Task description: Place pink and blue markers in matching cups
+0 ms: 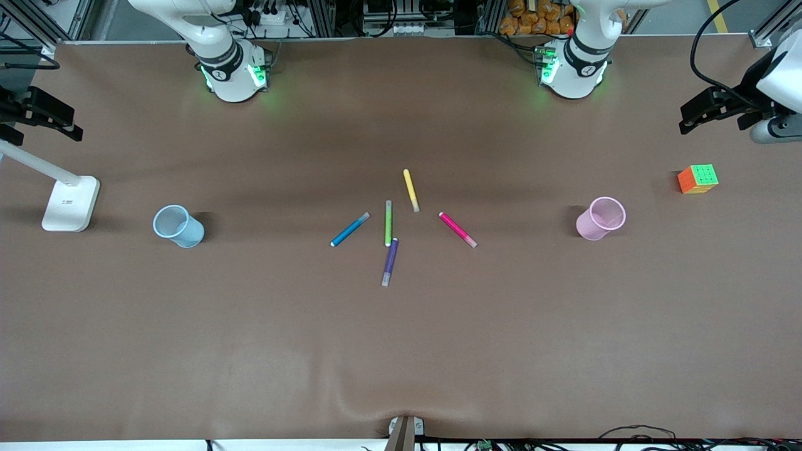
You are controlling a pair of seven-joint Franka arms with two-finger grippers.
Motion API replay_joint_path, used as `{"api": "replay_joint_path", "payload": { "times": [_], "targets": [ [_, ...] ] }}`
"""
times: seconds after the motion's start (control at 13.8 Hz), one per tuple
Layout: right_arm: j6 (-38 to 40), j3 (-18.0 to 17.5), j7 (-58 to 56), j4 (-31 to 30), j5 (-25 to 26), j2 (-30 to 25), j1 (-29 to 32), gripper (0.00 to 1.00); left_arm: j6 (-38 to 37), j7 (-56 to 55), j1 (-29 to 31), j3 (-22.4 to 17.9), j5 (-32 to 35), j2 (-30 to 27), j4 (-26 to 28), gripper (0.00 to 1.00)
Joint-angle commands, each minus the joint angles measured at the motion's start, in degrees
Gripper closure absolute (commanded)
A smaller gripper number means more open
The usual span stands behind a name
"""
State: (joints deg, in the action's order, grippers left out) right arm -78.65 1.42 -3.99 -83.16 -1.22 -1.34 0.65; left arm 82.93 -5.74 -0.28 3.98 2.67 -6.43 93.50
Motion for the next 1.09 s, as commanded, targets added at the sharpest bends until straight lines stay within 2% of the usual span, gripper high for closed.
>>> {"api": "replay_joint_path", "payload": {
  "times": [0.0,1.01],
  "targets": [
    [0.9,0.5,1.9,0.4,-0.9,-0.2,-0.9,0.00,-1.2,1.1,0.4,0.2,0.4,0.5,-1.1,0.00],
    [1.7,0.5,1.3,0.5,-0.9,-0.1,-1.1,0.00,-1.2,0.1,-0.2,0.4,0.4,1.3,-0.6,0.00]
  ]
}}
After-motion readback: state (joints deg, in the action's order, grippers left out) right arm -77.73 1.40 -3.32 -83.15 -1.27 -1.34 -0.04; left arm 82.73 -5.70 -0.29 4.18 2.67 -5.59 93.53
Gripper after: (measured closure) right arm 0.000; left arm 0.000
